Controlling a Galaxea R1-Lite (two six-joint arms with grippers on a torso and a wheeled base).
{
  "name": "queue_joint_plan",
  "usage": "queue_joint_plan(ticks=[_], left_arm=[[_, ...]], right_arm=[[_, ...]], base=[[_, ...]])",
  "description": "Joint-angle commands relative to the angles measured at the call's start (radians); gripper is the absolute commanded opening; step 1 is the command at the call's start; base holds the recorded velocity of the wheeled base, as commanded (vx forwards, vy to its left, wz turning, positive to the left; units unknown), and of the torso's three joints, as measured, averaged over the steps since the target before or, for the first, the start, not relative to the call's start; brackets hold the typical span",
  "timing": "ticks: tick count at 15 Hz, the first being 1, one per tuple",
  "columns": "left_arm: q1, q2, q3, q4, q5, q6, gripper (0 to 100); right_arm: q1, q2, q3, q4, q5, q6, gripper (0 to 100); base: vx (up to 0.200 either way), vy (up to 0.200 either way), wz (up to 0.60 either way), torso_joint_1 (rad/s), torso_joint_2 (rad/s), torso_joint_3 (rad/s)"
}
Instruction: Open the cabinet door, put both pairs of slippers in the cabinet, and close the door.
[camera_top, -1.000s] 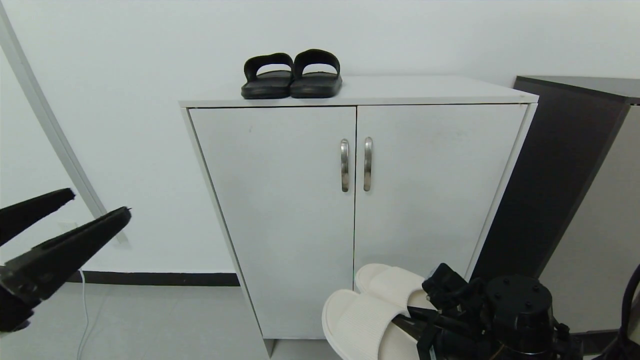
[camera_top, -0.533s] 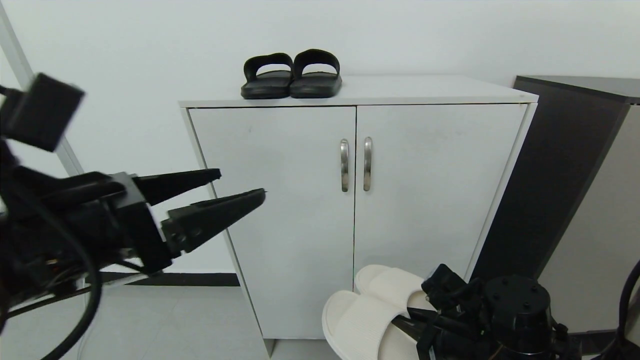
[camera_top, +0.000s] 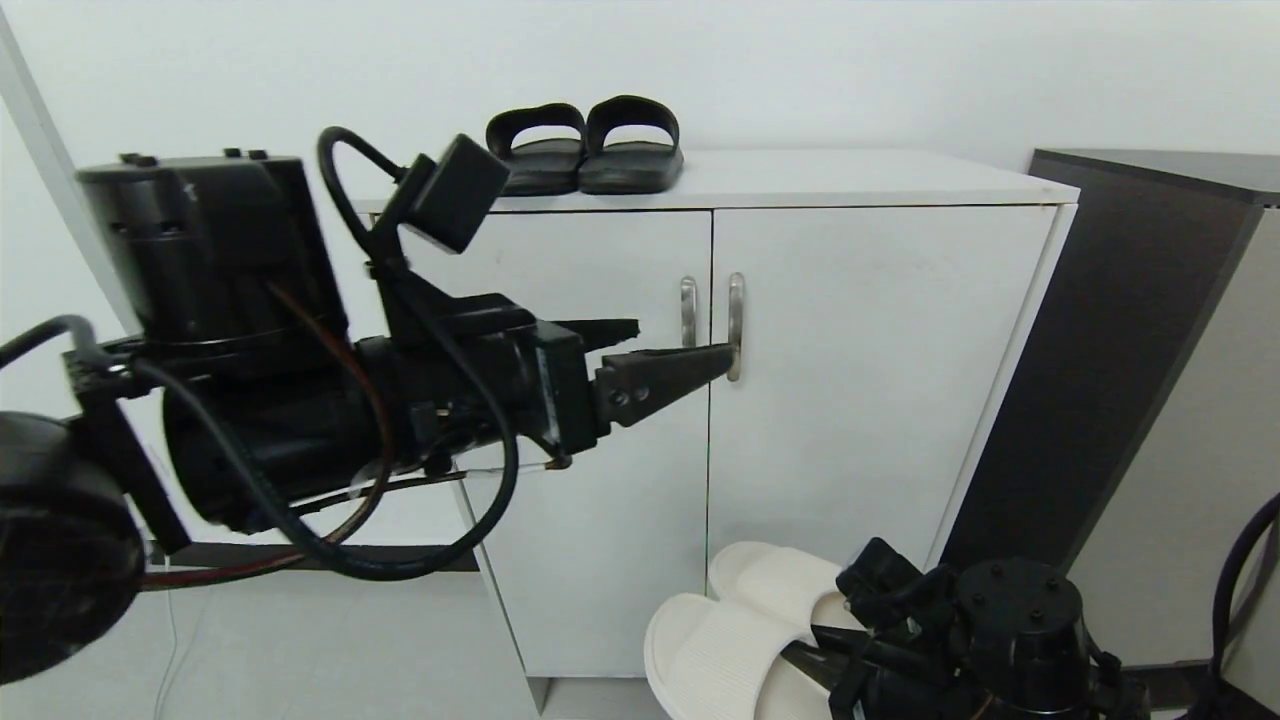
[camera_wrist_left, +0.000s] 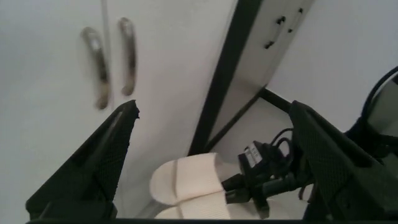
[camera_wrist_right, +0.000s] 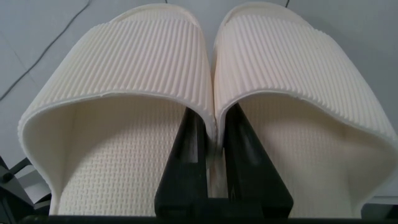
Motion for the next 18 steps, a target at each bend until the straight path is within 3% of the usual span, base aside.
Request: queue_joint_plan(ticks=[1, 2, 5, 6, 8, 9, 12, 15, 18], left_arm=[[-0.011, 0.137, -0.113, 0.010, -0.056, -0.031, 100], [-0.011, 0.180, -0.154, 0.011, -0.093, -0.051, 100], [0.016, 0.302, -0.276, 0.014, -0.225, -0.055, 100], [0.016, 0.327, -0.308, 0.017, -0.249, -0.074, 100], [0.016, 0.350, -0.351, 0.016, -0.284, -0.132, 100], [0.021, 0.364, -0.374, 0.013, -0.297, -0.184, 100], [0.030, 0.384, -0.394, 0.017, -0.280, -0.184, 100], [0.030, 0.407, -0.429, 0.049, -0.163, -0.182, 100], [0.032, 0.407, -0.426, 0.049, -0.119, -0.182, 100]], right_arm=[[-0.002, 0.003, 0.001, 0.000, 0.001, 0.000, 0], [-0.001, 0.003, 0.001, 0.000, 0.003, 0.000, 0], [-0.001, 0.000, 0.011, -0.008, 0.038, 0.003, 0], [-0.001, 0.003, 0.013, -0.013, 0.046, 0.001, 0], [-0.001, 0.003, 0.013, -0.017, 0.047, 0.001, 0], [-0.007, 0.003, 0.013, -0.020, 0.047, 0.001, 0], [-0.019, 0.006, 0.007, -0.023, 0.049, 0.001, 0], [-0.036, 0.031, -0.004, -0.023, 0.067, 0.000, 0], [-0.040, 0.046, -0.019, -0.025, 0.067, 0.000, 0]], base=[[0.000, 0.000, 0.00, 0.000, 0.00, 0.000], [0.000, 0.000, 0.00, 0.000, 0.00, 0.000], [0.000, 0.000, 0.00, 0.000, 0.00, 0.000], [0.000, 0.000, 0.00, 0.000, 0.00, 0.000], [0.000, 0.000, 0.00, 0.000, 0.00, 0.000], [0.000, 0.000, 0.00, 0.000, 0.00, 0.000], [0.000, 0.000, 0.00, 0.000, 0.00, 0.000], [0.000, 0.000, 0.00, 0.000, 0.00, 0.000], [0.000, 0.000, 0.00, 0.000, 0.00, 0.000]])
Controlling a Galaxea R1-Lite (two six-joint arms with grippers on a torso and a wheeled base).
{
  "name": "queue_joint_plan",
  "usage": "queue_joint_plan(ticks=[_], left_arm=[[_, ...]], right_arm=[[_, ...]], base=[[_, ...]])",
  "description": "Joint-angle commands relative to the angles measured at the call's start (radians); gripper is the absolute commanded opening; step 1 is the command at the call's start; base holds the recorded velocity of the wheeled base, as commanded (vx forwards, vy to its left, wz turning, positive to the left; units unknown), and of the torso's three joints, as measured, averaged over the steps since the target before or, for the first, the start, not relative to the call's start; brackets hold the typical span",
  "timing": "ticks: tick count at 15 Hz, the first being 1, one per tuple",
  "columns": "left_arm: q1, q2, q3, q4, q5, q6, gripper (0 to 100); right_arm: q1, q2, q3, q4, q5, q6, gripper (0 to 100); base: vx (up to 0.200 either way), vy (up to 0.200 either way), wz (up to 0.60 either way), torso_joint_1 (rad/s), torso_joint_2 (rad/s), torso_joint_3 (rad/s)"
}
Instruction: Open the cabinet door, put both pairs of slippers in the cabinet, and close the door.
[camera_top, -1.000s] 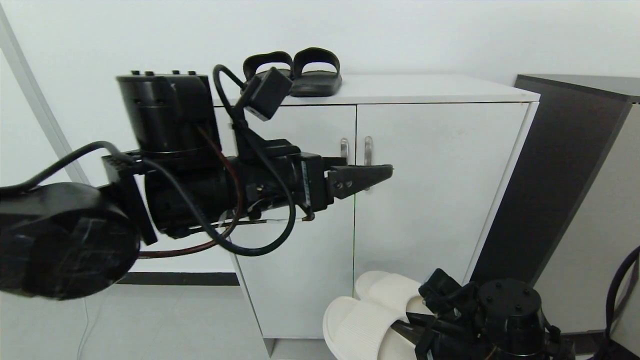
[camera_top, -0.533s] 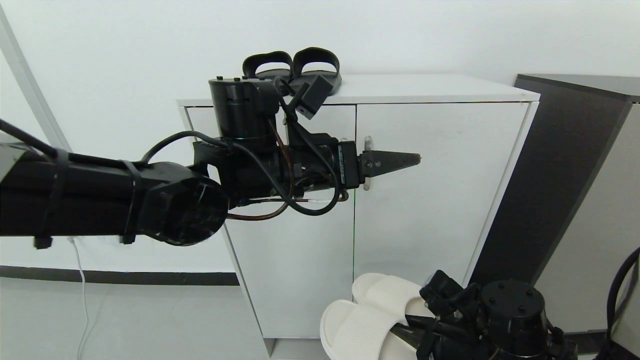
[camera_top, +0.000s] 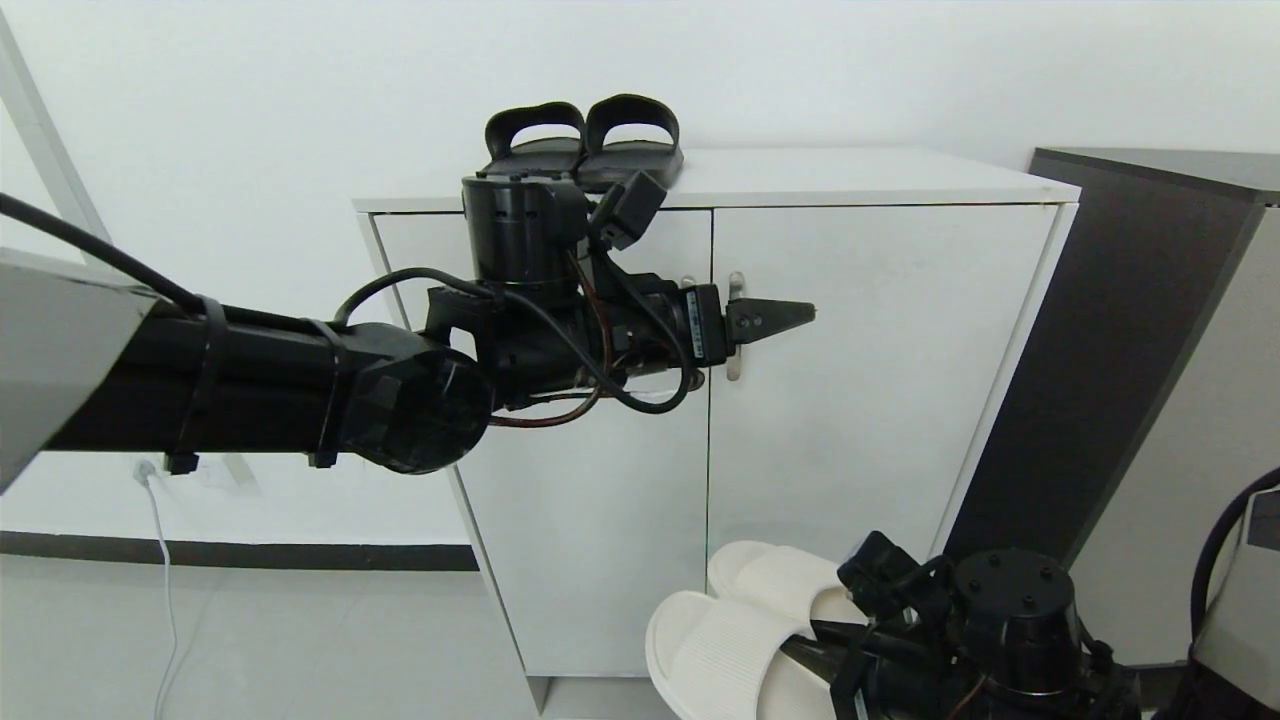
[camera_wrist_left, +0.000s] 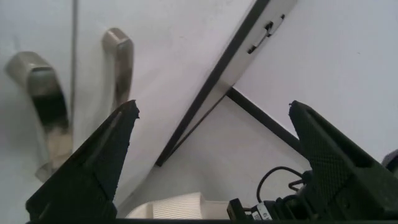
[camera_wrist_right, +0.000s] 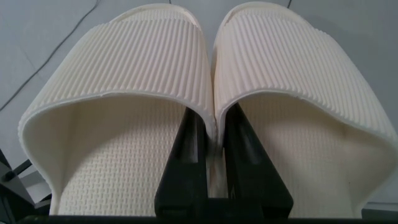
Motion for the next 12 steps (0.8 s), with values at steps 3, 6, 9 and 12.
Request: queue_joint_plan(ticks=[3, 6, 9, 12], left_arm=[[0.011, 0.002, -0.001, 0.001, 0.014, 0.009, 100], [0.025, 0.022, -0.008, 0.001, 0.035, 0.014, 100], [0.031, 0.037, -0.021, 0.004, 0.055, 0.034, 100], [0.031, 0.080, -0.093, 0.077, 0.085, 0.057, 100]], right_arm=[[-0.007, 0.015, -0.010, -0.001, 0.000, 0.000, 0], [-0.007, 0.013, -0.008, -0.005, 0.000, 0.000, 0], [-0.006, 0.013, -0.008, -0.005, 0.000, -0.002, 0], [-0.001, 0.015, -0.008, -0.005, 0.000, -0.002, 0]], base=[[0.000, 0.000, 0.00, 0.000, 0.00, 0.000], [0.000, 0.000, 0.00, 0.000, 0.00, 0.000], [0.000, 0.000, 0.00, 0.000, 0.00, 0.000], [0.000, 0.000, 0.00, 0.000, 0.00, 0.000]])
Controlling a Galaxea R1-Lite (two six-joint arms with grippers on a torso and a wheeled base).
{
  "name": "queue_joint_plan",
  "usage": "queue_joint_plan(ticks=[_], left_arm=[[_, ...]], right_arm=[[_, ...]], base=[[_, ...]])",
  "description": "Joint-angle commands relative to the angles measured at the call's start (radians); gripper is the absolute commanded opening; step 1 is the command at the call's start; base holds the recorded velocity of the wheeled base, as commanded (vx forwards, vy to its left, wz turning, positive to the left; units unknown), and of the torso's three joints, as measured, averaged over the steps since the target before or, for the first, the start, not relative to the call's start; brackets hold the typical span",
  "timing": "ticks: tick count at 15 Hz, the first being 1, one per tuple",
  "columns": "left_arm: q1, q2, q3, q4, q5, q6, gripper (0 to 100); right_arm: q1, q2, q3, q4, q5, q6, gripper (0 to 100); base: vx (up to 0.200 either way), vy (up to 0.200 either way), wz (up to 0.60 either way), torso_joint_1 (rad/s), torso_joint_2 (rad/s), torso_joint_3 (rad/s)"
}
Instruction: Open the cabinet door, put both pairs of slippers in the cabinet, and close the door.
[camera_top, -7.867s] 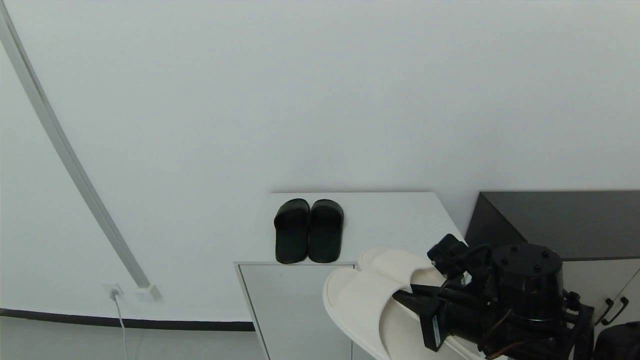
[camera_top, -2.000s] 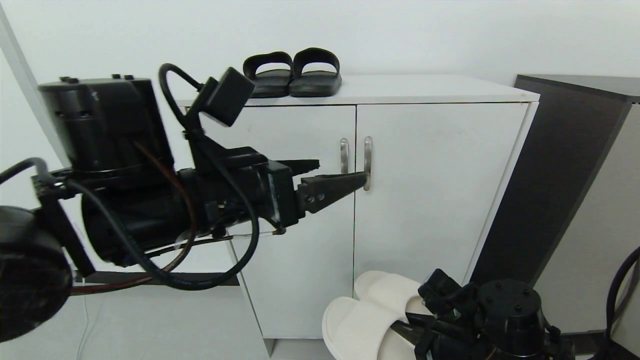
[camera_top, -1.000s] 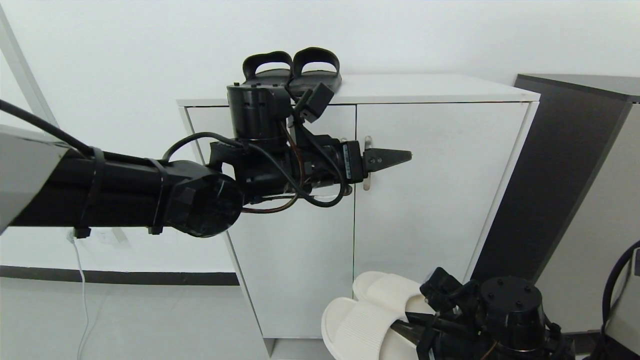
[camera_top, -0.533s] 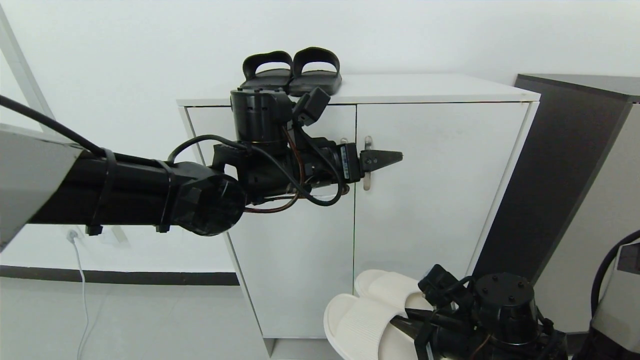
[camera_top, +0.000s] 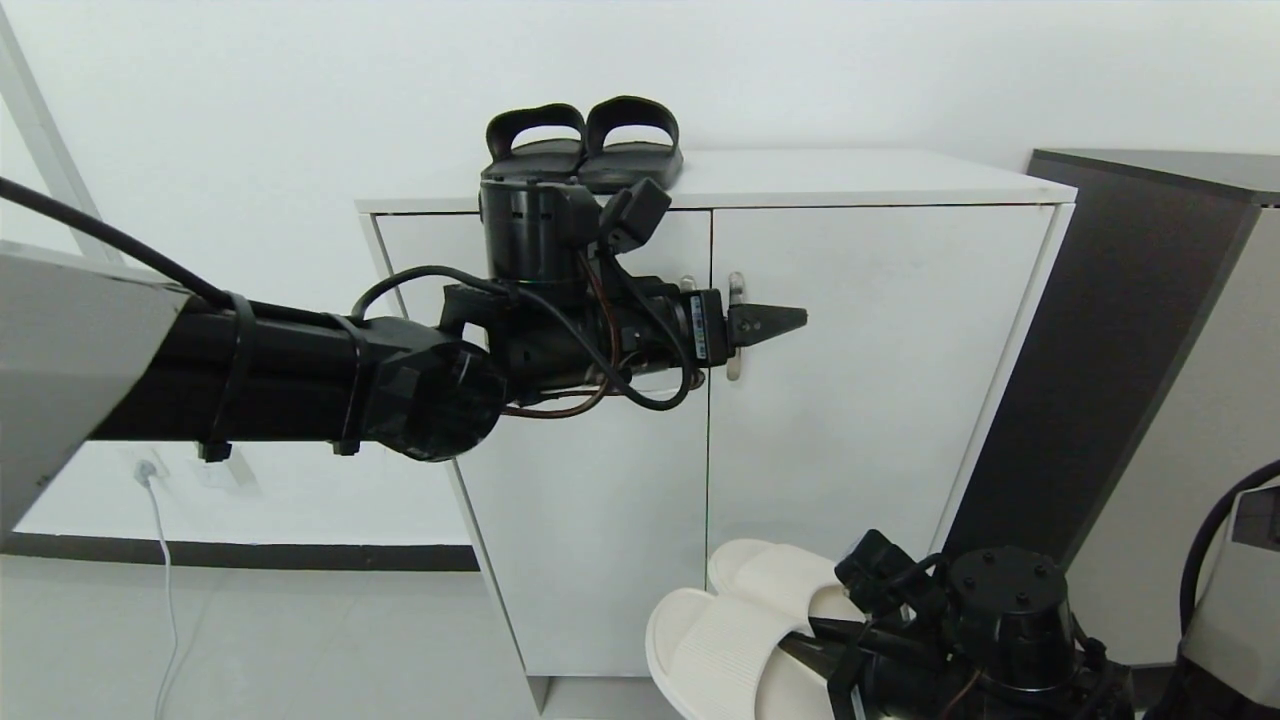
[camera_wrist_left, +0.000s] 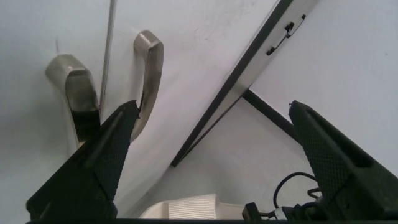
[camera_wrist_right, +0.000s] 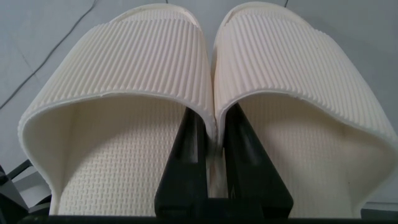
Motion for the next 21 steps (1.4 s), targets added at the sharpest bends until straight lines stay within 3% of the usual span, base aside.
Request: queue_joint_plan(ticks=[1, 8, 9, 18, 21], left_arm=[[0.001, 0.038, -0.046, 0.017, 0.032, 0.009, 100], [-0.021, 0.047, -0.060, 0.018, 0.044, 0.012, 100], [-0.022, 0.044, -0.060, 0.018, 0.042, 0.012, 0], [-0.040, -0.005, -0.022, 0.015, 0.044, 0.011, 0], [-0.065, -0.065, 0.046, 0.014, 0.044, 0.011, 0]], right_arm=[[0.001, 0.002, 0.001, 0.000, 0.001, 0.000, 0], [0.027, -0.001, 0.001, 0.000, 0.001, -0.002, 0], [0.038, -0.001, 0.004, -0.002, 0.001, 0.000, 0], [0.087, -0.006, 0.089, -0.120, 0.059, -0.003, 0], [0.108, -0.008, 0.141, -0.171, 0.097, -0.009, 0]], base=[[0.000, 0.000, 0.00, 0.000, 0.00, 0.000], [0.000, 0.000, 0.00, 0.000, 0.00, 0.000], [0.000, 0.000, 0.00, 0.000, 0.00, 0.000], [0.000, 0.000, 0.00, 0.000, 0.00, 0.000], [0.000, 0.000, 0.00, 0.000, 0.00, 0.000]])
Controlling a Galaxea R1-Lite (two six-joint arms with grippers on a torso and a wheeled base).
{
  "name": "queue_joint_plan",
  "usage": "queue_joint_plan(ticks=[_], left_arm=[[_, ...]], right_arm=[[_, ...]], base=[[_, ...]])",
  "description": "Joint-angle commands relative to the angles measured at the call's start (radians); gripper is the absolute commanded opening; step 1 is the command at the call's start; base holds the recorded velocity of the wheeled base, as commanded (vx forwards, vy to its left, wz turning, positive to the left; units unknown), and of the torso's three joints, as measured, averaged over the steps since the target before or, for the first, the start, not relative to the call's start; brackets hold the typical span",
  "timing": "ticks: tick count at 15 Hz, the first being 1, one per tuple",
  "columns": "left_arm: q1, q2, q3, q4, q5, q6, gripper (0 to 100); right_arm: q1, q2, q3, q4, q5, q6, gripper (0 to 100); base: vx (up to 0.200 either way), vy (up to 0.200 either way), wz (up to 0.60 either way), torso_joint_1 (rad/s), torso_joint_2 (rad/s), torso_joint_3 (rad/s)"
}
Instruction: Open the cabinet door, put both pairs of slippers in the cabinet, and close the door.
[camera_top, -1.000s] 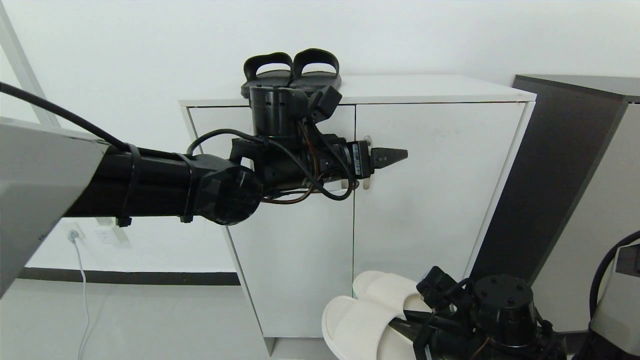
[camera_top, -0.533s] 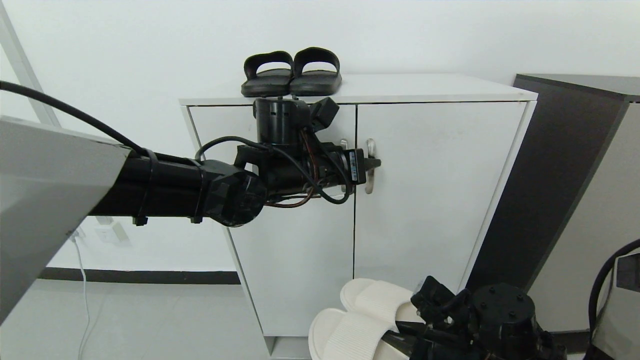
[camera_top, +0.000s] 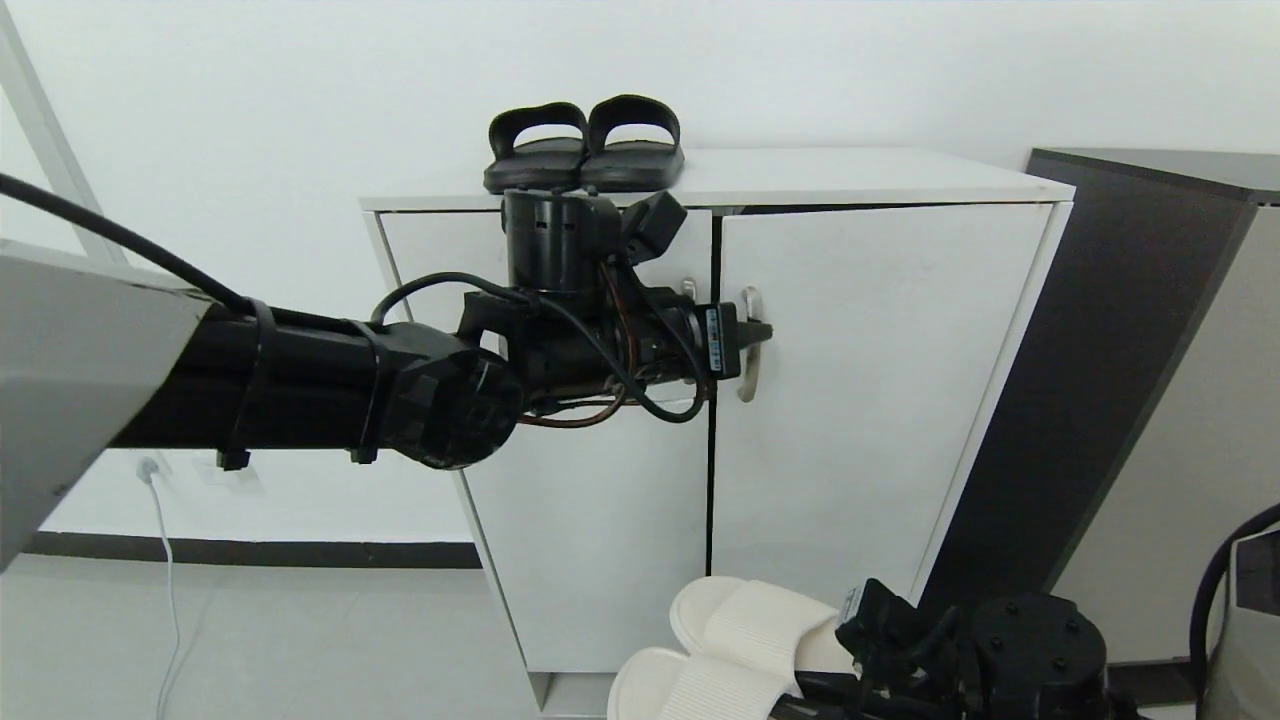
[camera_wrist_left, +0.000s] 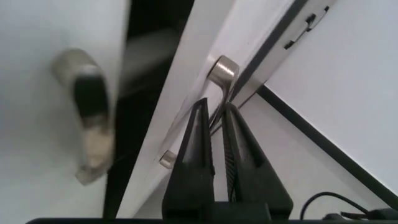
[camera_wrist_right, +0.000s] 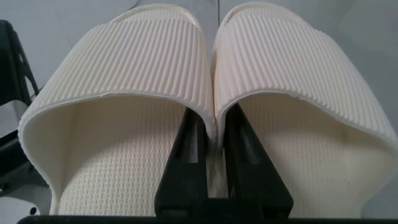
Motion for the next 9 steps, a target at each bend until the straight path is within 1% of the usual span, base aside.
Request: queue_joint_plan(ticks=[1, 4, 6, 8, 9], left_arm=[[-0.022, -0.075, 0.065, 0.000, -0.001, 0.000, 0], [-0.057, -0.168, 0.165, -0.002, -0.001, -0.001, 0], [-0.083, -0.228, 0.220, -0.002, 0.000, 0.000, 0], [-0.089, -0.280, 0.277, -0.003, 0.006, 0.002, 0], [-0.086, -0.296, 0.300, -0.020, 0.006, -0.001, 0]], right_arm=[[0.016, -0.002, 0.050, -0.037, 0.027, -0.004, 0], [0.043, -0.007, 0.090, -0.066, 0.060, -0.004, 0], [0.072, -0.021, 0.111, -0.063, 0.060, -0.006, 0], [0.087, -0.028, 0.114, -0.055, 0.059, -0.006, 0], [0.089, -0.037, 0.114, -0.049, 0.059, -0.006, 0]], base=[[0.000, 0.000, 0.00, 0.000, 0.00, 0.000], [0.000, 0.000, 0.00, 0.000, 0.00, 0.000], [0.000, 0.000, 0.00, 0.000, 0.00, 0.000], [0.000, 0.000, 0.00, 0.000, 0.00, 0.000], [0.000, 0.000, 0.00, 0.000, 0.00, 0.000]])
